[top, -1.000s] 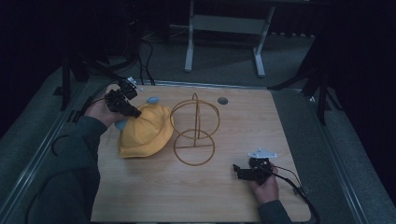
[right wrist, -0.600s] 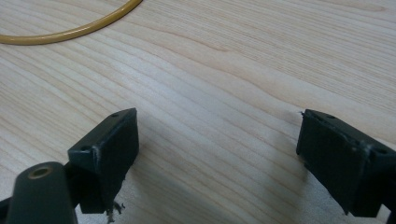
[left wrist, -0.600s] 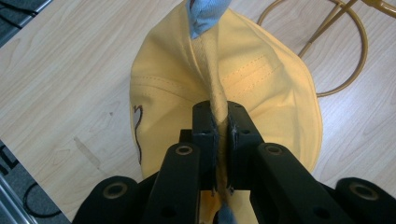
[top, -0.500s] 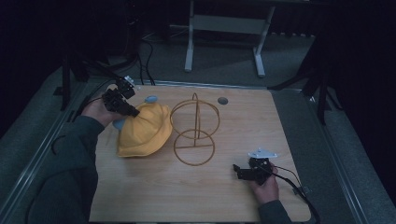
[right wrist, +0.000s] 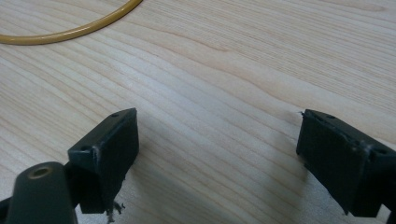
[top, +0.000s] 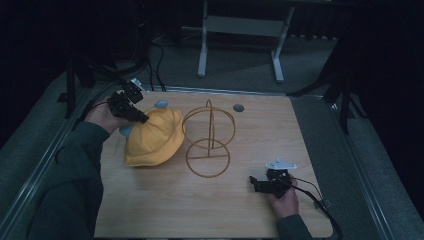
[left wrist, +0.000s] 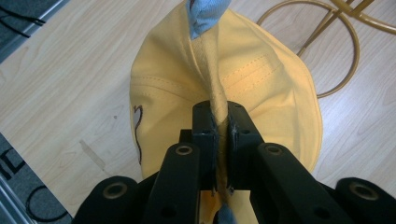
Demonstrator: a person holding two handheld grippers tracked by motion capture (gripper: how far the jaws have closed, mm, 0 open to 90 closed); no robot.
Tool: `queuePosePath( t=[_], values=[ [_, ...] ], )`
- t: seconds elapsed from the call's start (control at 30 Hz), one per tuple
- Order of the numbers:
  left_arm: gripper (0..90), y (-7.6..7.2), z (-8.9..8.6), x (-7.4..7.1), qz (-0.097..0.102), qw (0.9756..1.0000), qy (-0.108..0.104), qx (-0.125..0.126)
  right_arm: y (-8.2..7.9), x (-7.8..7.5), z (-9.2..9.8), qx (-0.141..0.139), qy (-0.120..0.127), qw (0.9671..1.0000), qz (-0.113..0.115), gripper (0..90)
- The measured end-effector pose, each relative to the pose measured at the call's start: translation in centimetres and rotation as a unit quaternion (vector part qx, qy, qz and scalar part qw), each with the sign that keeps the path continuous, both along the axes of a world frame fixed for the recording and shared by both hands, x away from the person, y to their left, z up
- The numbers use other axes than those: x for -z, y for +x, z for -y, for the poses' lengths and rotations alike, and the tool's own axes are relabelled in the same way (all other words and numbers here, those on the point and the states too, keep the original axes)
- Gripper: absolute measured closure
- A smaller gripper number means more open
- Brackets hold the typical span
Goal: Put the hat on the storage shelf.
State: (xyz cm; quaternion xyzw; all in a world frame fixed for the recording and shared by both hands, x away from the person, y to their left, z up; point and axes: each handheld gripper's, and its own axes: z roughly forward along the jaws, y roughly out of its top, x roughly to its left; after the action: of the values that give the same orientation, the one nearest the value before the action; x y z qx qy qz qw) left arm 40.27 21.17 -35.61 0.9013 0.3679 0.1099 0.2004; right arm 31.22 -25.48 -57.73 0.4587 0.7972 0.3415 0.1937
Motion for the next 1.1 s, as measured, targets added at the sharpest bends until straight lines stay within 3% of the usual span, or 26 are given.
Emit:
queuePosePath(
  t=[0.3, 1.1],
  values=[
    [84.2, -0.2, -0.1, -0.7, 0.007, 0.9999, -0.01, 0.003, 0.0, 0.0, 0.0, 0.0, 0.0, 1.0, 0.0, 12.8],
    [84.2, -0.6, -0.7, -2.0, 0.013, 0.9998, -0.012, 0.011, 0.0, 0.0, 0.0, 0.0, 0.0, 1.0, 0.0, 12.8]
  ],
)
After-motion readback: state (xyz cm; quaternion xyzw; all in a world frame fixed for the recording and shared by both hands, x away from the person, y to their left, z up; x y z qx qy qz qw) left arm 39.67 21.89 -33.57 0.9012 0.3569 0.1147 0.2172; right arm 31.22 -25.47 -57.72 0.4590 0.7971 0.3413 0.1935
